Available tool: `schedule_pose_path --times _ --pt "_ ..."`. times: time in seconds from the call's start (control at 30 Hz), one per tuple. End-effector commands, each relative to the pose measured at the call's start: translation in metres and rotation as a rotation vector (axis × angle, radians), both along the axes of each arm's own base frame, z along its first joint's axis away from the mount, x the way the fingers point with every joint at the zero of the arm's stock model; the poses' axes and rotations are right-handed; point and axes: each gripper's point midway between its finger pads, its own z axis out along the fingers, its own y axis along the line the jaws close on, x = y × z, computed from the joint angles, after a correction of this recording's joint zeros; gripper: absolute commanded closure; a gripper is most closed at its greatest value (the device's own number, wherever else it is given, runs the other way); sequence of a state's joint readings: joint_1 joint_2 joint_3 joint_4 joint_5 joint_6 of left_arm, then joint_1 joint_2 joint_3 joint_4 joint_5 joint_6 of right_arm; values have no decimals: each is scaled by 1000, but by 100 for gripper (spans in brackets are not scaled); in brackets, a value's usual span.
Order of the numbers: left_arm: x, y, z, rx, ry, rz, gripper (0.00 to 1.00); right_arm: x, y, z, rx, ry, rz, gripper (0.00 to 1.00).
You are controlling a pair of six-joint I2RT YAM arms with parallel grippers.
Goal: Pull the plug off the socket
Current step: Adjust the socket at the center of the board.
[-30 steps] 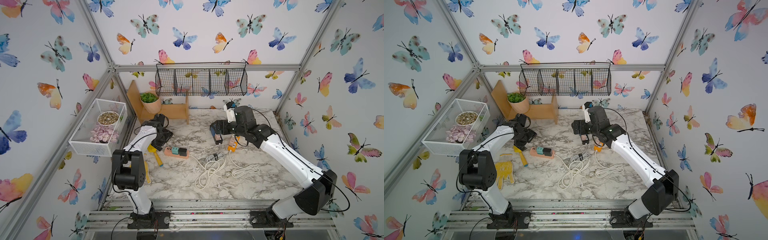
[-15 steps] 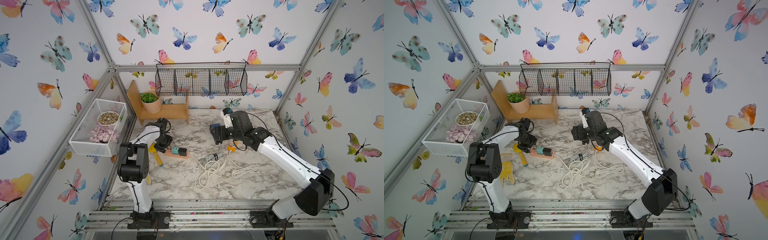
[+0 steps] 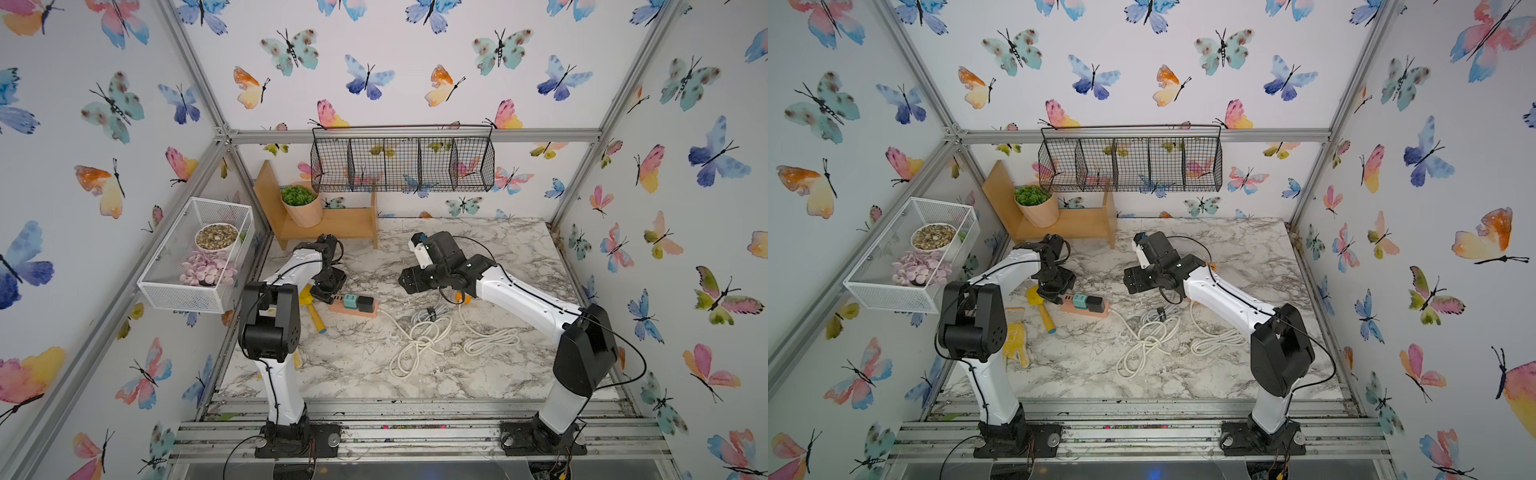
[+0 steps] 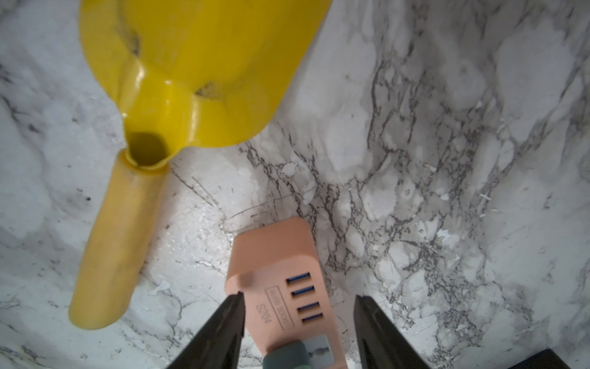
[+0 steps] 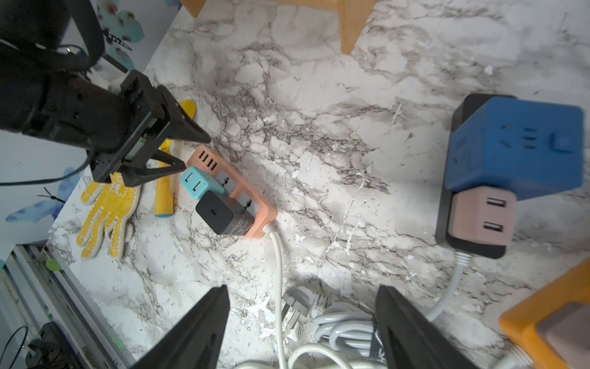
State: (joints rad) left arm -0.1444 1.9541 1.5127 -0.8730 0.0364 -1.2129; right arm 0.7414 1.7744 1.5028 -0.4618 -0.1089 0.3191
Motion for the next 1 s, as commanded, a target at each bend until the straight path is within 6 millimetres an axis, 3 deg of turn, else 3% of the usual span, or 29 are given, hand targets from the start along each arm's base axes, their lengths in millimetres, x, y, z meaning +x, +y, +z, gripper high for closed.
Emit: schedule_pose_path --times 0.0,0.17,0.47,0.77,0.97 --pt "-12 10 3 65 64 -19 23 3 14 30 62 -60 33 21" --pt "-18 9 -8 41 90 -21 24 2 14 28 59 -55 26 21" --pt "-8 0 -37 -15 129 28 23 -4 7 29 48 -56 22 21" --pt "-14 -13 -36 -9 128 12 45 -10 0 22 36 -57 23 21" --pt "-43 -37 -43 -13 158 6 52 -20 -5 14 24 -63 63 22"
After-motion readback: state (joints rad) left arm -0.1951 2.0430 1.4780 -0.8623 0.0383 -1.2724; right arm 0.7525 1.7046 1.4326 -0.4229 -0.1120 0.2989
